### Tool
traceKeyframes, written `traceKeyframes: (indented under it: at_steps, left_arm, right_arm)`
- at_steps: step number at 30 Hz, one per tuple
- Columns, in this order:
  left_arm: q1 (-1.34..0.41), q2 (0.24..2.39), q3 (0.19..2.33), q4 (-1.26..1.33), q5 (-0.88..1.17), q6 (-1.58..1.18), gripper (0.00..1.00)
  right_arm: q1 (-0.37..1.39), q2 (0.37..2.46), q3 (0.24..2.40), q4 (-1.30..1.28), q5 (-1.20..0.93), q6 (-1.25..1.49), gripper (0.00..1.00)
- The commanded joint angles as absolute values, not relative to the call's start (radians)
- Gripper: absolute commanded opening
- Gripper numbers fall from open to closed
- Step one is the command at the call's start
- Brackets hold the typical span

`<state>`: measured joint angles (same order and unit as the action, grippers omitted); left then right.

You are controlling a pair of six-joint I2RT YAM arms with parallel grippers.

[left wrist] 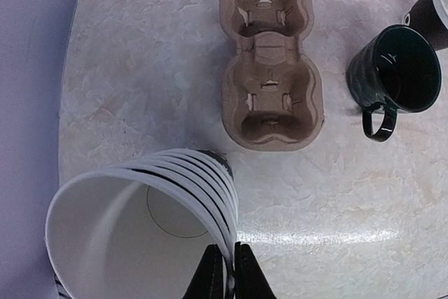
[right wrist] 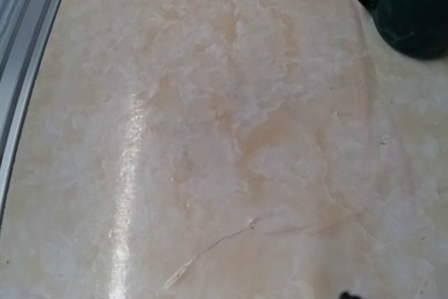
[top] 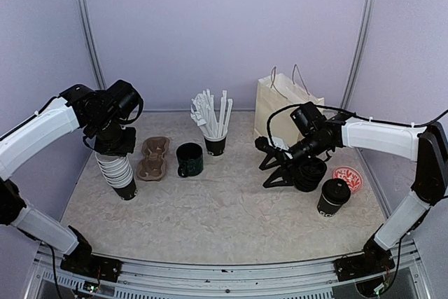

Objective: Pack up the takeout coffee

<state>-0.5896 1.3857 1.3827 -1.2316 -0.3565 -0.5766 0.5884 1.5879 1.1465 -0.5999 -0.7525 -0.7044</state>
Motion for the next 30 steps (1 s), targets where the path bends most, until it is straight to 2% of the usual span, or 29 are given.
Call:
traceKeyframes:
  at_steps: [1,7,11,16,30]
  left_arm:
    - [-0.583,1.389,1.412,-1.252,-0.377,-0.575,0.08]
    - [-0.579,1.393,1.461,-1.286,-0.417,-0.575,0.00]
    - [-0.567,1.435,1.533,-1.364,-0.610,-0.601,0.00]
    - [-0.567,1.486,1.571,-1.278,-0.390,-0.533,0.00]
    - [-0.557,1.504,1.708,-1.367,-0.557,-0.582,0.00]
  right_arm:
    - [0.601,1.600,1.143,-0.603,-0.762,-0.699,0.69]
    - [0.602,1.603,1.143,-0.603,-0.767,-0.700,0.69]
    - [0.605,1.610,1.148,-0.606,-0.774,-0.704,0.69]
    - [0.614,1.616,1.157,-0.622,-0.781,-0.705,0.69]
    - [0.615,1.619,1.172,-0.645,-0.800,-0.719,0.68]
